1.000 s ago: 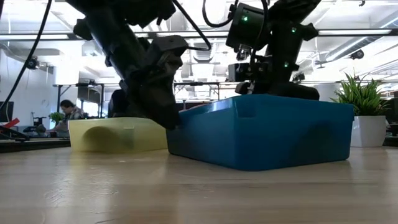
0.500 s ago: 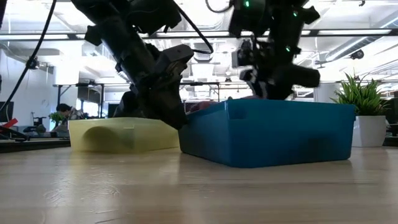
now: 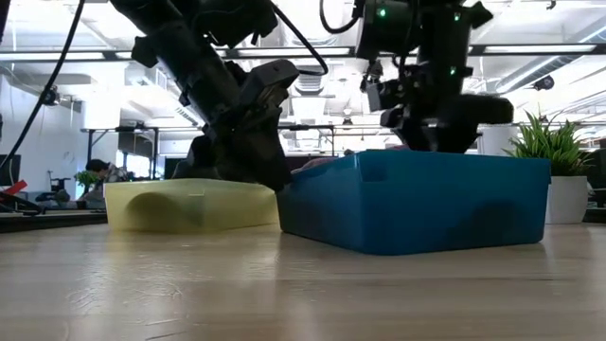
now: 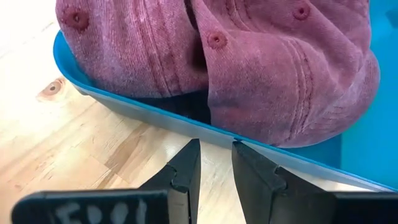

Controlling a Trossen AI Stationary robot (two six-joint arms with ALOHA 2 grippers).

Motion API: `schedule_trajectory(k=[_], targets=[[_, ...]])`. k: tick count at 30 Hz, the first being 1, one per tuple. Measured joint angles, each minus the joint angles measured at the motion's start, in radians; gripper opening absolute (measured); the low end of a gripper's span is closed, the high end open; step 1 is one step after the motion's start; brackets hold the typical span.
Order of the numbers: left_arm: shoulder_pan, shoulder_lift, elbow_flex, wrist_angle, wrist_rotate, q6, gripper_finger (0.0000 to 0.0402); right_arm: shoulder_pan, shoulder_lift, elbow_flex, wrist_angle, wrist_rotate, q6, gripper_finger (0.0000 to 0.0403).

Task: Pick & Place hat
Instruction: Put the red cap into the blue bin, then adjust the bins

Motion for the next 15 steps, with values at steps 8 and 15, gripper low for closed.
schedule_trajectory(k=[8,15], targets=[[0.0,0.0,-0.006,-0.001,0.006,0.0,0.0085,0.0,-0.074,0.053,-0.105,0.0,-0.006,0.0257],[-0.009,0.0,-0.007,-0.006,0.09,-0.03,0.0085,0.0,-0.156,0.032,-0.192,-0.062,0.117,0.0258]])
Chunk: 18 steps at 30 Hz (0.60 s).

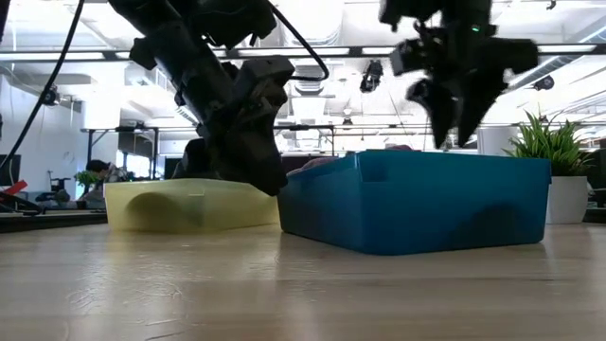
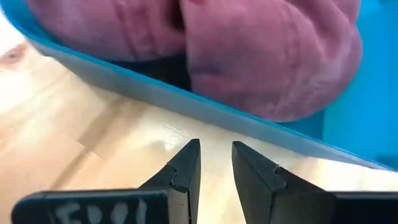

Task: Pick & Place hat
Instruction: Adjust the bins

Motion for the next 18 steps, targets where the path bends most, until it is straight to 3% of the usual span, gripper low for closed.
schedule_trajectory(k=[5,10,15,18], targets=[[0.001,0.001,-0.001,0.014,-0.043,0.023,0.0085,0.043,-0.021,-0.102,-0.01,-0.135,0.113,0.0258],[0.071,0.004,-0.002,0.06,-0.127,0.063,0.0085,0.134,-0.015,-0.167,0.054,-0.182,0.192,0.0258],[0.187,0.004,0.001,0.167,-0.147,0.127,0.0085,0.165,0.007,-0.18,0.253,-0.162,0.278,0.0258],[0.24,-0.013,0.021,0.126,-0.119,0.133,0.0085,0.142,0.019,-0.181,0.281,-0.053,0.317,0.0258]])
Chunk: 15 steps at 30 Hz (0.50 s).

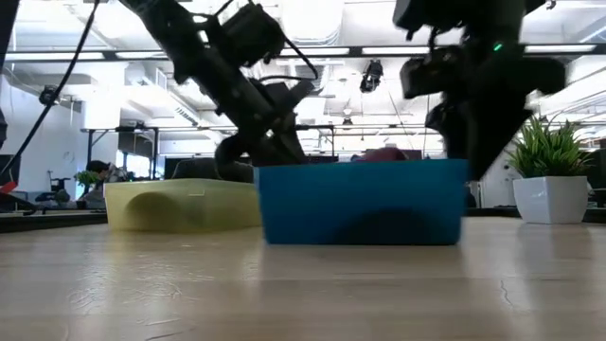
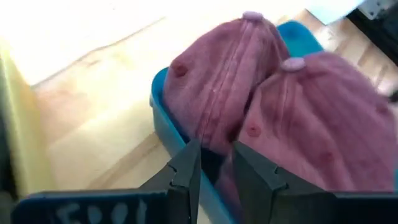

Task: Pick & Place hat
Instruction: Adjust the bins

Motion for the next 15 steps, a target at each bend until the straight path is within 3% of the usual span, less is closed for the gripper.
schedule_trajectory(k=[3,6,9,11,13,15], targets=[[0.011,-0.056,0.029,-0.079,0.028,0.031,0.0085,-0.043,0.007,0.0,-0.007,0.088,0.03,0.0258],[0.006,-0.132,0.062,-0.242,0.03,0.078,0.0085,-0.085,0.005,0.001,-0.012,0.086,0.044,0.0258],[0.002,-0.218,0.088,-0.493,0.014,0.126,0.0085,-0.093,-0.016,0.003,-0.051,0.019,0.053,0.0258],[0.003,-0.271,0.086,-0.647,-0.025,0.137,0.0085,-0.076,-0.037,0.004,-0.045,-0.084,0.049,0.0258],[0.011,-0.305,0.069,-0.734,-0.048,0.138,0.0085,-0.047,-0.042,0.0,-0.046,-0.168,0.049,0.0258],[0.016,-0.323,0.039,-0.764,-0.027,0.138,0.0085,-0.014,-0.04,-0.008,-0.038,-0.185,0.062,0.0256]])
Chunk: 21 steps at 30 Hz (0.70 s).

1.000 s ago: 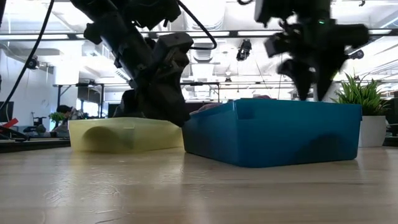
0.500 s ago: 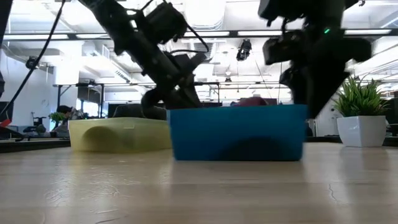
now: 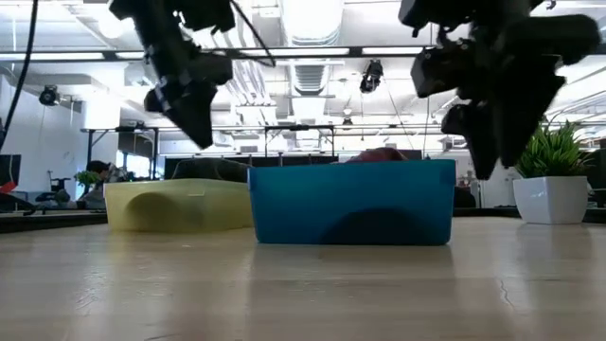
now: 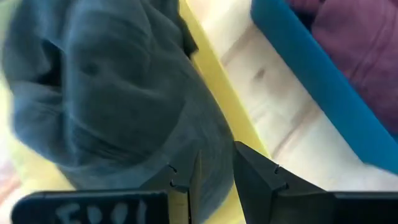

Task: Pick & Place hat
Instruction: Adjust the bins

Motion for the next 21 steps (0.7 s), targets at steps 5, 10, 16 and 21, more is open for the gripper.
schedule_trajectory(k=[5,10,16,21], targets=[[-0.009,0.023,-0.089,0.102,0.151,-0.017,0.0085,0.039,0.04,-0.018,0.098,0.001,0.072,0.0249],[-0.028,0.106,-0.156,0.194,0.201,-0.018,0.0085,0.041,0.075,-0.016,0.186,0.016,0.125,0.0244],[-0.036,0.204,-0.145,0.251,0.344,-0.051,0.0085,0.031,0.078,-0.008,0.213,0.205,0.166,0.0242],[-0.062,0.242,-0.099,0.381,0.425,-0.093,0.0085,-0.022,0.079,-0.009,0.209,0.253,0.159,0.0239]])
